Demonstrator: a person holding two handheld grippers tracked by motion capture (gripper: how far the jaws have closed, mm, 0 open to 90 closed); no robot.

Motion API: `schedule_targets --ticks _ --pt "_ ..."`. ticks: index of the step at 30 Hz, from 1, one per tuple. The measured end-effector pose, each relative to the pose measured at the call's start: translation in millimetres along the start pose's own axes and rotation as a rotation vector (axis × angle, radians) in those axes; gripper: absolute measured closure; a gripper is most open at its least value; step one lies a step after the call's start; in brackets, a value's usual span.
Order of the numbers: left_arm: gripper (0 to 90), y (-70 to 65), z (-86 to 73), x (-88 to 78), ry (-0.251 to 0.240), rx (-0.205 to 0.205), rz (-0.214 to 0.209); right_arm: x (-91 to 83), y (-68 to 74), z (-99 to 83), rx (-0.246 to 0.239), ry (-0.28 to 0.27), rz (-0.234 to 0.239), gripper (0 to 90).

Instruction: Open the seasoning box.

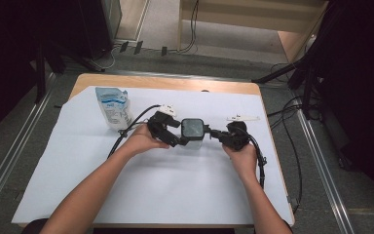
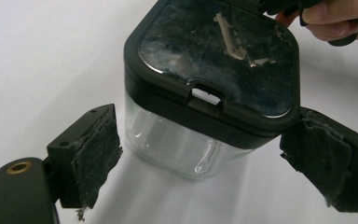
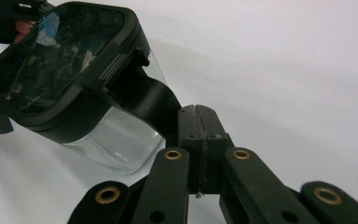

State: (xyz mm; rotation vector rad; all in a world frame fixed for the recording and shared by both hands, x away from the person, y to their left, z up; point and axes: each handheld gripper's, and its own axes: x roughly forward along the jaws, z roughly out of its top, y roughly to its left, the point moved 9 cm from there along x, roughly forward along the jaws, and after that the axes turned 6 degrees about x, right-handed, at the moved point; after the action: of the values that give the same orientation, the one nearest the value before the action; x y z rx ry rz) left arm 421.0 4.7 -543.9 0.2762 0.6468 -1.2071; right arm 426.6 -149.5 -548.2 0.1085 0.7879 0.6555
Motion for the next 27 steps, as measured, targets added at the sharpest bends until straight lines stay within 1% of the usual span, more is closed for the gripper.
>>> schedule_targets --ticks 4,6,7,12,13,15,16,21,24,27 --pt "13.3 -0.4 0.9 3.6 -0.005 -0.004 -0.017 0.0 -0.1 -1.4 0.004 0.005 -0.005 90.0" --pt "13.2 -0.1 1.7 5.5 -0.006 0.003 -0.013 0.1 -0.3 -2.0 0.002 0.007 -0.005 90.0" --pt "12.6 -0.7 2.6 7.0 -0.014 -0.004 -0.016 0.1 -0.3 -2.2 0.002 0.007 -0.006 90.0" --pt "11.2 -0.4 3.2 9.8 -0.007 0.015 -0.011 0.4 -0.3 -2.8 0.003 0.005 -0.009 90.0" --pt "11.1 -0.6 4.0 10.2 -0.008 0.017 -0.001 0.4 -0.3 -2.9 0.002 0.005 -0.009 90.0" --pt "11.1 -0.7 4.5 9.7 -0.002 0.021 0.006 0.5 -0.5 -3.4 0.0 0.007 -0.013 90.0" --pt "11.3 -0.9 4.9 9.3 -0.001 0.03 0.009 0.8 -0.7 -3.5 -0.004 0.005 -0.015 90.0" --pt "12.4 -1.2 5.6 7.2 0.007 0.044 0.013 0.9 -0.7 -3.7 -0.004 0.004 -0.016 90.0" --pt "13.1 -1.1 6.2 3.8 0.007 0.043 0.001 0.9 -0.7 -3.8 -0.002 0.004 -0.017 90.0" --pt "13.8 -1.4 6.6 2.4 0.008 0.044 0.007 1.0 -0.7 -3.8 -0.002 0.004 -0.017 90.0"
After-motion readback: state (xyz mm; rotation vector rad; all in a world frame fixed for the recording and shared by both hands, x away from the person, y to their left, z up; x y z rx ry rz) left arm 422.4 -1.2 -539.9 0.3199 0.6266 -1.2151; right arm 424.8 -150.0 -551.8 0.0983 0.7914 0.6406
